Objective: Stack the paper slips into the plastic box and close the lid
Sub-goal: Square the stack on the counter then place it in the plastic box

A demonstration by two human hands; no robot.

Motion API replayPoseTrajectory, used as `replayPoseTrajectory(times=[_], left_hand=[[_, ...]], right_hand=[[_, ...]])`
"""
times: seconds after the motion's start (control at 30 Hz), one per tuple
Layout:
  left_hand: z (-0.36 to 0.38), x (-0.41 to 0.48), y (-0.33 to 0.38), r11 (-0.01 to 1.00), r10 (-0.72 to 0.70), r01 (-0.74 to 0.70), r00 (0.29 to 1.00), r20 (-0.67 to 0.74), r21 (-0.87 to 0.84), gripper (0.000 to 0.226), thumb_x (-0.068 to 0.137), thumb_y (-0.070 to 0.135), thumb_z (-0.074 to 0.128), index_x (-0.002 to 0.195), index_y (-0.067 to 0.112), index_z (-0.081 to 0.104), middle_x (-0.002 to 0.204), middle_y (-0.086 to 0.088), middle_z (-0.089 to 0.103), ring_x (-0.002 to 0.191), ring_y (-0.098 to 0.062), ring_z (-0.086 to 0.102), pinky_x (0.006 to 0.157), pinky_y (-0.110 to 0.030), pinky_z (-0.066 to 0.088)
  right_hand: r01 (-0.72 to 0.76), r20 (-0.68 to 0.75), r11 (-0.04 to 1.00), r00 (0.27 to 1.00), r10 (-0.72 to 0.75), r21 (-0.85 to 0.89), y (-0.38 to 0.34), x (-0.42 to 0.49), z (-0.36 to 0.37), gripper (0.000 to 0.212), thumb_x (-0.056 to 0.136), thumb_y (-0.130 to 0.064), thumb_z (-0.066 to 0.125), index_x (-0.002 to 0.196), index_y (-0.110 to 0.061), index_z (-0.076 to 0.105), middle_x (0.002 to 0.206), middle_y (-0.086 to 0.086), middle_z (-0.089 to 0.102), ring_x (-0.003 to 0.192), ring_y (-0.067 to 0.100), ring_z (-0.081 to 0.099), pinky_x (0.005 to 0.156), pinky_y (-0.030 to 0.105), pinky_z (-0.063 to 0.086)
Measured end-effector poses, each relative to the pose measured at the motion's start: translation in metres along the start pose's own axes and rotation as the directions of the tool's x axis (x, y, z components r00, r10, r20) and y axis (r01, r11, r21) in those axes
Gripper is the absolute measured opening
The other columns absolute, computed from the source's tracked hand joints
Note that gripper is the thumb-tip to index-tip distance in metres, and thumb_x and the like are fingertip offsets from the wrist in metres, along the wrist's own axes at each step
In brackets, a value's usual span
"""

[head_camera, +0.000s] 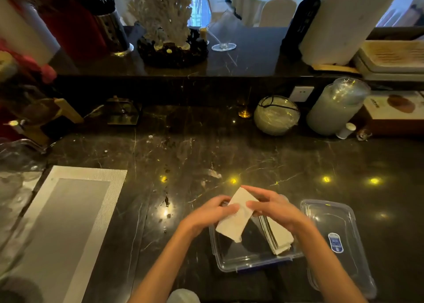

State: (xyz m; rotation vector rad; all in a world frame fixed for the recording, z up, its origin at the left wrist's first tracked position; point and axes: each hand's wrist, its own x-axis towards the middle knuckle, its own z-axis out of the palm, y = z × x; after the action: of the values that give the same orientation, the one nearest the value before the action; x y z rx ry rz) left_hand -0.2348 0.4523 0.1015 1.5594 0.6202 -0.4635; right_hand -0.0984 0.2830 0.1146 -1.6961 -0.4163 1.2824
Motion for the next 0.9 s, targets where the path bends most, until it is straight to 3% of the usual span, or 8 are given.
replayPoseTrajectory(times=[0.1,0.23,0.27,0.33,0.43,0.63,0.8,0.9], left_hand=[[0.031,-0.006,-0.007,0.995,0.083,-0.084,0.996,-0.027,-0.057,0.038,0.1,0.038,0.053,0.136,0.029,0.043,0.116,0.007,0.064,0.102,-0.009,0.065,0.079,-0.023,0.056],[0.062,-0.004,-0.019,0.937,0.069,-0.168,0.948,-0.312,-0.306,0.046,0.1,0.039,0.054,0.141,0.027,0.039,0.12,0.006,0.062,0.101,-0.011,0.067,0.066,-0.02,0.059],[0.07,-0.002,-0.021,0.921,0.083,-0.209,0.929,-0.36,-0.328,0.047,0.099,0.039,0.055,0.141,0.029,0.037,0.122,0.006,0.061,0.104,-0.011,0.067,0.07,-0.023,0.06],[0.088,0.0,-0.021,0.89,0.128,-0.286,0.905,-0.407,-0.356,0.053,0.095,0.046,0.058,0.141,0.038,0.033,0.126,0.013,0.06,0.108,-0.005,0.067,0.076,-0.022,0.06],[0.112,0.0,-0.022,0.851,0.158,-0.333,0.9,-0.406,-0.405,0.057,0.091,0.053,0.058,0.139,0.051,0.028,0.123,0.028,0.062,0.113,0.011,0.061,0.078,-0.012,0.056],[0.134,0.01,-0.011,0.895,0.117,-0.263,0.918,-0.378,-0.361,0.04,0.099,0.044,0.053,0.131,0.056,0.031,0.12,0.034,0.06,0.111,0.009,0.061,0.081,-0.014,0.055],[0.147,0.016,-0.015,0.911,0.019,-0.192,0.905,-0.426,-0.366,0.046,0.101,0.031,0.053,0.139,0.039,0.028,0.127,0.013,0.056,0.111,-0.005,0.06,0.074,-0.018,0.055],[0.141,0.019,-0.027,0.914,-0.123,-0.077,0.882,-0.454,-0.398,0.048,0.101,0.029,0.053,0.142,0.03,0.029,0.126,0.003,0.056,0.104,-0.011,0.061,0.071,-0.022,0.052]], right_hand=[[0.043,-0.033,0.998,0.998,-0.044,-0.044,0.003,-0.006,0.012,0.047,0.091,-0.019,0.065,0.134,-0.036,0.057,0.113,-0.01,0.073,0.1,0.006,0.069,0.076,0.019,0.056],[0.046,-0.188,0.966,0.982,0.002,0.253,0.021,-0.014,0.031,0.064,0.094,-0.04,0.059,0.151,-0.032,0.032,0.142,0.002,0.056,0.128,0.024,0.056,0.111,0.047,0.043],[0.051,-0.162,0.954,0.987,-0.002,0.296,0.025,-0.018,0.04,0.061,0.096,-0.044,0.054,0.151,-0.033,0.032,0.144,0.001,0.055,0.131,0.023,0.054,0.11,0.046,0.043],[0.076,-0.151,0.95,0.988,-0.031,0.303,0.031,-0.025,0.058,0.049,0.099,-0.044,0.046,0.147,-0.034,0.038,0.138,-0.005,0.059,0.122,0.008,0.06,0.094,0.03,0.054],[0.145,-0.214,0.957,0.972,-0.091,0.251,0.037,-0.035,0.063,0.055,0.099,-0.045,0.044,0.151,-0.033,0.03,0.14,-0.012,0.054,0.119,-0.007,0.052,0.087,0.013,0.045],[0.138,-0.141,0.938,0.985,-0.098,0.318,0.057,-0.04,0.027,0.05,0.099,-0.034,0.048,0.148,-0.029,0.038,0.139,-0.005,0.058,0.131,0.012,0.051,0.112,0.038,0.04],[0.094,-0.145,0.886,0.989,-0.03,0.454,0.067,-0.041,0.007,0.042,0.099,-0.035,0.044,0.137,-0.02,0.053,0.128,0.004,0.067,0.122,0.019,0.061,0.106,0.039,0.045],[0.022,-0.401,0.995,0.916,0.02,0.099,0.074,-0.037,-0.009,0.032,0.102,-0.032,0.044,0.128,-0.022,0.06,0.124,0.003,0.067,0.116,0.018,0.062,0.099,0.036,0.05]])
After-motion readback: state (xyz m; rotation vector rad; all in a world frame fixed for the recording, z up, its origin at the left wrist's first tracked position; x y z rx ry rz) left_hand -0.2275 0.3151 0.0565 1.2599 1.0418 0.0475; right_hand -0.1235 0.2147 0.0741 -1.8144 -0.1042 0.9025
